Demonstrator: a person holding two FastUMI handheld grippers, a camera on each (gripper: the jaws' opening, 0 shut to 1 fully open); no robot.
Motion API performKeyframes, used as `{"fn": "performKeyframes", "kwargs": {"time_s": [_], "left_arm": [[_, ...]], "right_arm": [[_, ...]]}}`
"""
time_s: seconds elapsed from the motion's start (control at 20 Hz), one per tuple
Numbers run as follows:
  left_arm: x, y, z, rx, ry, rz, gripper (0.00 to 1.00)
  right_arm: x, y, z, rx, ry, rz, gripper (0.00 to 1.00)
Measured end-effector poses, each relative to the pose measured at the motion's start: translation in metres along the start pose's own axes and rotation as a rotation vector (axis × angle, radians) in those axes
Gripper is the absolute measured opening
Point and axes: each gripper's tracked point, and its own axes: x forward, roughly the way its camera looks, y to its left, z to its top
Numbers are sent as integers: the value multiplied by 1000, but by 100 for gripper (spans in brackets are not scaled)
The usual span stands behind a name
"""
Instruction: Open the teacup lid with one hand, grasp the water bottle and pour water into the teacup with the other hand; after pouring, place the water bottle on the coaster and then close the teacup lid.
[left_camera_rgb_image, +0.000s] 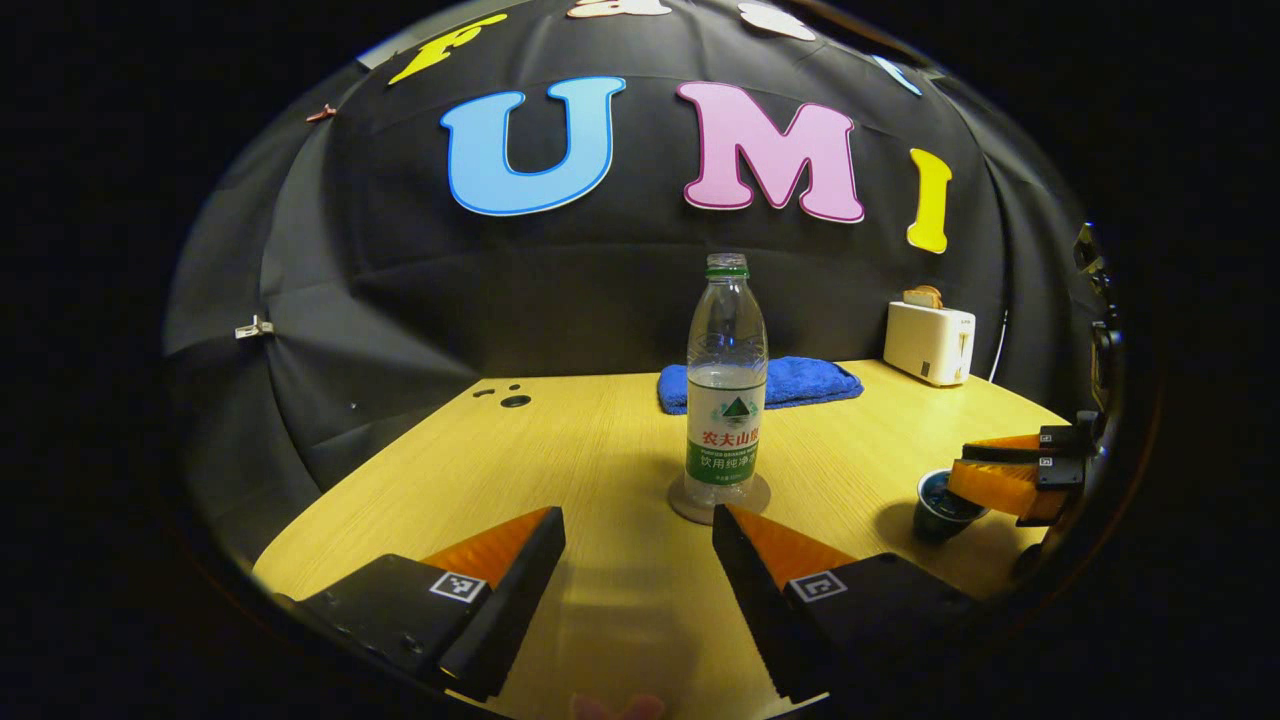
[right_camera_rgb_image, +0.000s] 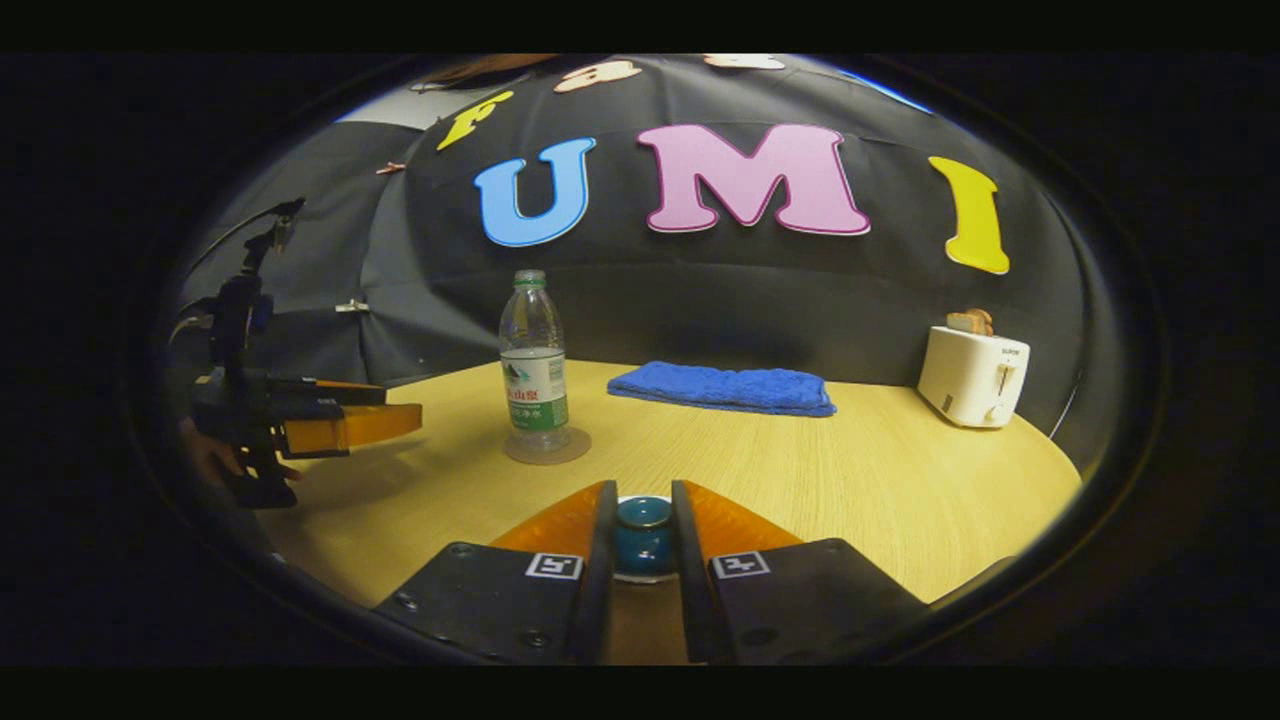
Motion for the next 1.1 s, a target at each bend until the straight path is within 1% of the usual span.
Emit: {"fn": "performKeyframes", "kwargs": {"time_s": [0.05,0.1,0.15,0.3,0.35,0.4,0.5,0.55,0.65,0.7,0.8,0.9,1.0,1.1], "left_arm": [[0,1,0,1,-2,-2,94],[0,1,0,2,-1,-2,94],[-1,3,0,2,0,-2,94],[-6,1,6,7,-4,-7,94],[-8,0,9,12,-5,-9,94],[-11,-2,15,15,-6,-12,94],[-18,-6,33,21,-12,-14,94],[-23,-7,44,19,-20,-12,94],[-34,-8,69,-2,-7,1,94],[-41,-8,84,-9,-9,5,94],[-61,-5,127,-17,-52,14,94],[-80,-3,168,-31,-79,17,94],[-96,-3,199,-59,-102,6,94],[-109,-2,222,-63,-122,-2,94]], "right_arm": [[0,0,-1,-3,3,-3,29],[-1,0,-1,-2,4,-4,37],[-1,0,-2,5,7,-6,37],[-9,-1,11,19,-17,-25,57],[-13,-4,19,11,-28,-38,60],[-17,-5,28,5,-36,-51,68],[-25,-8,51,15,-43,-85,75],[-30,-7,65,28,-47,-100,76],[-42,-7,106,36,-64,-138,84],[-50,-5,132,37,-78,-151,90],[-67,-3,188,39,-131,-174,91],[-84,-1,233,44,-179,-191,92],[-100,0,273,39,-223,-212,92],[-118,-3,297,30,-248,-237,92]]}}
